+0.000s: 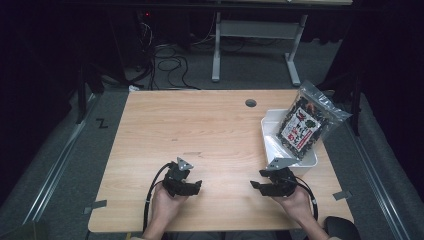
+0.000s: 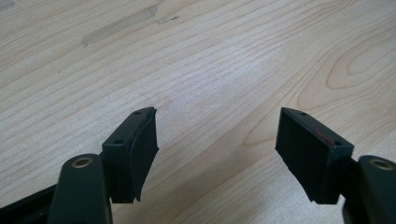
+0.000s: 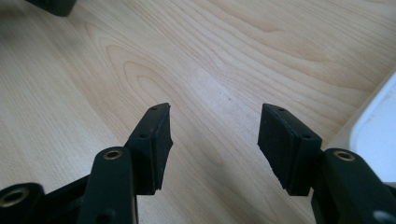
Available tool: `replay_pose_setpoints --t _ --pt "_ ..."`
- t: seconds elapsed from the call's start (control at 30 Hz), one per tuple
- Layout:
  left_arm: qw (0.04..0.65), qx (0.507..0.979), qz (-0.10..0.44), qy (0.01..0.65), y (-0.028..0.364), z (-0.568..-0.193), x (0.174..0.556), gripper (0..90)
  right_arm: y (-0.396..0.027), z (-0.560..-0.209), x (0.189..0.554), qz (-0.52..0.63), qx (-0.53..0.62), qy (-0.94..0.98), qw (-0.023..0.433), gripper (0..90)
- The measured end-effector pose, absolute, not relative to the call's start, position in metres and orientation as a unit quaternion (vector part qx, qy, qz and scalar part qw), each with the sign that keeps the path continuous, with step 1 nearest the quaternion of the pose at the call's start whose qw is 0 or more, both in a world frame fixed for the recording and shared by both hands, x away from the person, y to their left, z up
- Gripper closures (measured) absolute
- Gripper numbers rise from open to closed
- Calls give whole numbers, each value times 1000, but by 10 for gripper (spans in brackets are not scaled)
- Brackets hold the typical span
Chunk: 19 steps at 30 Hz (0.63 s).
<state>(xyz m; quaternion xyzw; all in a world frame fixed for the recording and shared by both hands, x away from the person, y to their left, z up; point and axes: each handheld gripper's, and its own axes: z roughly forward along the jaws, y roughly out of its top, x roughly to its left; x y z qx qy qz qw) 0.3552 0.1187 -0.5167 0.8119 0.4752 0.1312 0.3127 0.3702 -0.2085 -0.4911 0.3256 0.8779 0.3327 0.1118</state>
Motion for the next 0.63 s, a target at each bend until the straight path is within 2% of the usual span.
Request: replay_pose_setpoints --t 0.63 --pt "319 808 133 476 120 -515 354 297 -200 -509 369 308 314 888 135 448"
